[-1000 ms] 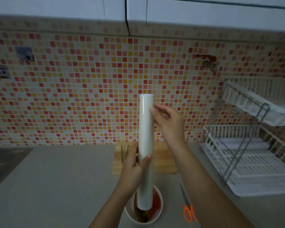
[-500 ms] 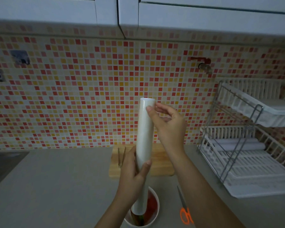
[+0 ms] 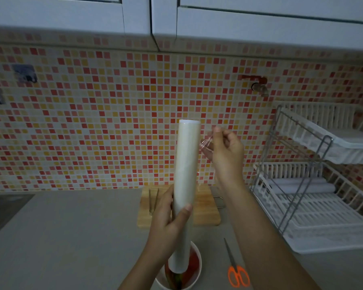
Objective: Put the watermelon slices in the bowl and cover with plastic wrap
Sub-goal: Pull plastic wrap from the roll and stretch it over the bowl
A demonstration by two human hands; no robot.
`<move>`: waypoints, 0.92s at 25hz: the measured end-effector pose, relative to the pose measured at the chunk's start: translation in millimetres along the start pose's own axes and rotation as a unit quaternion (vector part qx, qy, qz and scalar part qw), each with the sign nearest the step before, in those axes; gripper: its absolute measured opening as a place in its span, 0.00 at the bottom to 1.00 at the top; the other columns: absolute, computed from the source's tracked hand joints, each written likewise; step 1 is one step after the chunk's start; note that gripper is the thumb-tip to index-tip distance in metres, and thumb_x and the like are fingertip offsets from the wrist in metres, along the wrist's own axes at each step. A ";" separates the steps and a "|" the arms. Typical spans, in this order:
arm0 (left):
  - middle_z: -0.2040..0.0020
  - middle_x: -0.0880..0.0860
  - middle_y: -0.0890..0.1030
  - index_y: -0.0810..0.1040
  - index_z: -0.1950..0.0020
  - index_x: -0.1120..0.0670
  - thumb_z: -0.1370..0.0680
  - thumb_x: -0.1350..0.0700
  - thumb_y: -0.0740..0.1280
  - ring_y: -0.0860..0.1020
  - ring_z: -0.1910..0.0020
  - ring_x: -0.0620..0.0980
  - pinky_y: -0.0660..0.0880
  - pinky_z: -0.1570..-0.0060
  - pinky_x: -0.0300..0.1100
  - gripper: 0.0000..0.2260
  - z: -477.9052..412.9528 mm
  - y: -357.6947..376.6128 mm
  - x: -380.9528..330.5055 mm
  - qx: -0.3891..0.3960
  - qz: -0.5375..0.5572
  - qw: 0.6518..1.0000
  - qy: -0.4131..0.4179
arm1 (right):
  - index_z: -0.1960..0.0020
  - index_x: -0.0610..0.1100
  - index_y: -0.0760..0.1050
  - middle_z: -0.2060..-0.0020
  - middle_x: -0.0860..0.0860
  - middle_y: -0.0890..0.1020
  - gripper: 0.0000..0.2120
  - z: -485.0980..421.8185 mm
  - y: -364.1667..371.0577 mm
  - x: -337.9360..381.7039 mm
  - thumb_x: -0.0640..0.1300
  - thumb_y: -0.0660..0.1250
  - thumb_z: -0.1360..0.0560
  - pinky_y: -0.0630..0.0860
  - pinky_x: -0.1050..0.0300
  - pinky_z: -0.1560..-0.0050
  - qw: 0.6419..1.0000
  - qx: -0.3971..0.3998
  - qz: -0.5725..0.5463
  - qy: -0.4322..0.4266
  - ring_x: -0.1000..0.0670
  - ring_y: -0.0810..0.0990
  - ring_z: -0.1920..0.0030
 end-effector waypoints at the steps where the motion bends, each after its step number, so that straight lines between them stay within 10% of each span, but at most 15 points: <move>1: 0.43 0.34 0.75 0.69 0.37 0.34 0.31 0.39 0.64 0.76 0.41 0.41 0.76 0.43 0.44 0.22 -0.7 -1.2 -1.1 0.007 0.008 1.000 0.001 | 0.52 0.47 0.76 0.63 0.54 0.83 0.11 -0.6 -2.0 1.1 0.53 0.62 0.24 0.79 0.61 0.62 0.999 0.029 -0.027 0.018 0.54 0.84 0.61; 5: 0.41 0.43 0.78 0.71 0.34 0.39 0.29 0.42 0.66 0.77 0.41 0.46 0.78 0.43 0.48 0.23 -5.5 -6.8 1.2 0.023 0.053 0.998 -0.008 | 0.40 0.51 0.71 0.58 0.53 0.84 0.20 5.3 -4.4 -2.3 0.53 0.70 0.30 0.79 0.64 0.58 0.990 0.139 0.030 -0.005 0.54 0.84 0.55; 10: 0.46 0.44 0.81 0.73 0.37 0.39 0.27 0.48 0.66 0.80 0.46 0.45 0.79 0.52 0.43 0.18 -13.8 -13.4 5.4 0.032 0.115 0.992 -0.038 | 0.45 0.52 0.72 0.55 0.53 0.82 0.11 -7.7 -16.7 9.7 0.53 0.65 0.26 0.77 0.63 0.55 0.995 0.019 0.054 -0.080 0.59 0.81 0.61; 15: 0.42 0.47 0.80 0.72 0.32 0.44 0.29 0.46 0.67 0.79 0.45 0.46 0.78 0.50 0.42 0.24 -19.8 -19.9 5.8 0.039 0.094 0.994 -0.028 | 0.44 0.52 0.76 0.53 0.54 0.84 0.37 10.7 -8.9 -13.2 0.74 0.61 0.44 0.80 0.60 0.54 0.959 0.208 0.119 0.152 0.56 0.83 0.54; 19: 0.38 0.48 0.78 0.70 0.30 0.45 0.28 0.46 0.66 0.76 0.39 0.48 0.76 0.41 0.49 0.26 -13.1 -15.3 10.8 0.060 0.075 0.995 -0.031 | 0.56 0.50 0.82 0.61 0.55 0.85 0.10 7.0 -1.3 -10.0 0.55 0.67 0.29 0.80 0.61 0.56 0.974 0.186 -0.027 0.128 0.56 0.83 0.58; 23: 0.40 0.41 0.77 0.69 0.37 0.32 0.26 0.40 0.62 0.76 0.41 0.43 0.77 0.42 0.48 0.18 -7.8 -8.3 9.7 0.036 0.056 0.997 -0.038 | 0.55 0.49 0.82 0.63 0.54 0.85 0.04 5.3 -3.4 -6.2 0.44 0.70 0.28 0.78 0.63 0.56 0.990 0.136 -0.006 0.044 0.56 0.82 0.59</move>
Point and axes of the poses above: each hand's wrist, its own z-axis away from the middle knuckle, its own y-axis out of the palm, x = y × z, the point moved 2 cm from there along -z, towards the middle knuckle
